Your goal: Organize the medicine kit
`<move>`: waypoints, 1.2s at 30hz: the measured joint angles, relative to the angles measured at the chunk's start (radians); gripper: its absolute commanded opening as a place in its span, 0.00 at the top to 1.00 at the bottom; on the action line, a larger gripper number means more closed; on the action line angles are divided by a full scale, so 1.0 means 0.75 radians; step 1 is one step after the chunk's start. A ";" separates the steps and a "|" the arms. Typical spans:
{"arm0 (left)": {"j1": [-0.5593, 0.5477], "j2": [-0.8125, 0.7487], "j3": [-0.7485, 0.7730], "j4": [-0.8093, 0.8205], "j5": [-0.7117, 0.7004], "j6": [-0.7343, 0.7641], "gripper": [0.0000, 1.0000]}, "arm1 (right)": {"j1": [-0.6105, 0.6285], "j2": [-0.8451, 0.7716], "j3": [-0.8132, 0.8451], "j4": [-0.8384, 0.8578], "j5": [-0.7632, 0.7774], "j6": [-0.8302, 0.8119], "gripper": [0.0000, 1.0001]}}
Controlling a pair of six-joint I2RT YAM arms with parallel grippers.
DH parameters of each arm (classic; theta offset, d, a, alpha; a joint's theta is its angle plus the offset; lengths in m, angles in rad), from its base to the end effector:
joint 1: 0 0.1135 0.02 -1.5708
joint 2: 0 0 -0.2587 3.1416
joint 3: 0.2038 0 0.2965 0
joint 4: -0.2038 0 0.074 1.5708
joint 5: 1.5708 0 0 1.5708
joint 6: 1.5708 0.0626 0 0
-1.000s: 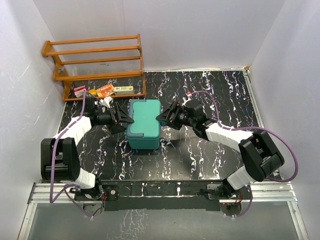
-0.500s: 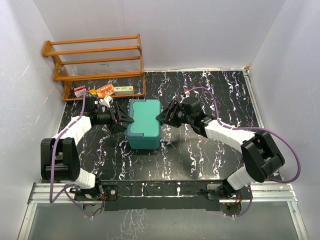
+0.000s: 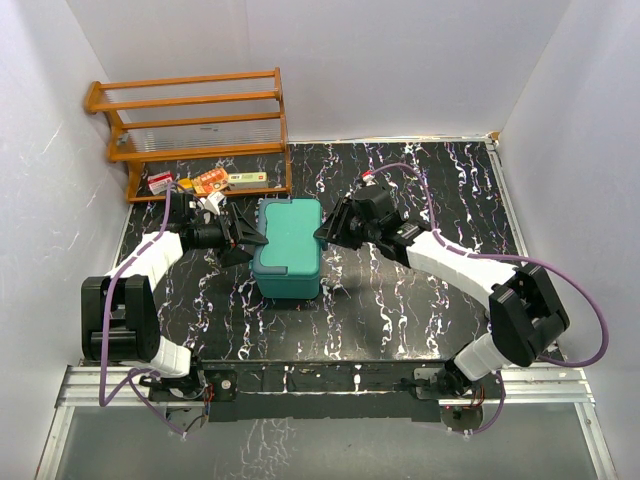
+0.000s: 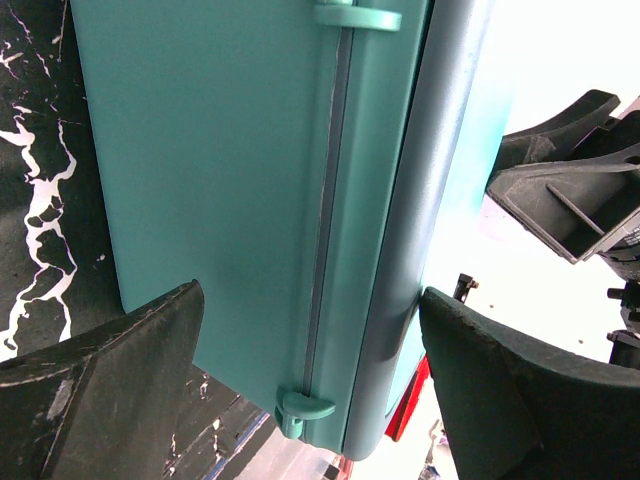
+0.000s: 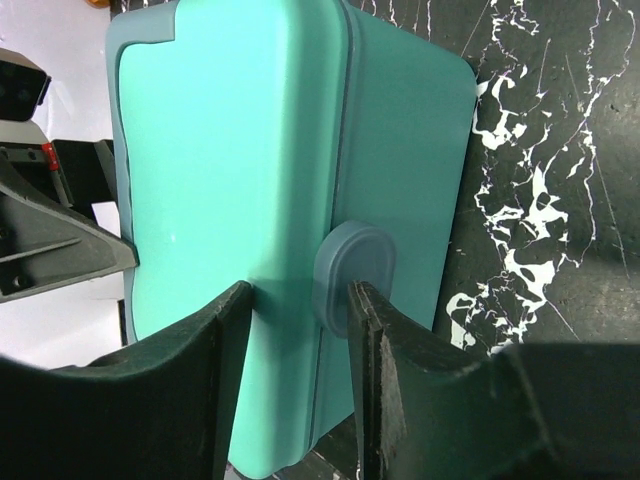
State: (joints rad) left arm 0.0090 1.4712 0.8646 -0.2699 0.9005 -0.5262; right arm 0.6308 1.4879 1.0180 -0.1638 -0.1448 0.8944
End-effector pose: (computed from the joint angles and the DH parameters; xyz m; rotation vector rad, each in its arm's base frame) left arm 0.3397 -0.0460 0.1679 -0.2277 2.4028 -1.3310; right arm 0.3130 0.2398 0.2128 0.2266 2.3755 0.9589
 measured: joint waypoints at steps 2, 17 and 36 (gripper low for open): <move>0.000 0.000 -0.001 0.000 0.000 0.000 0.14 | 0.014 0.006 0.018 -0.021 0.021 -0.007 0.84; 0.000 0.000 0.000 -0.001 -0.002 0.002 0.15 | 0.031 0.017 0.053 -0.043 0.056 -0.015 0.56; 0.000 -0.001 0.061 -0.060 -0.067 0.012 0.14 | 0.038 0.008 0.043 -0.020 0.065 -0.094 0.34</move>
State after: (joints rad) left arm 0.0090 1.4708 0.9100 -0.3145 0.8505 -0.5171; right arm 0.6594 1.4937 1.0504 -0.1787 -0.0959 0.8242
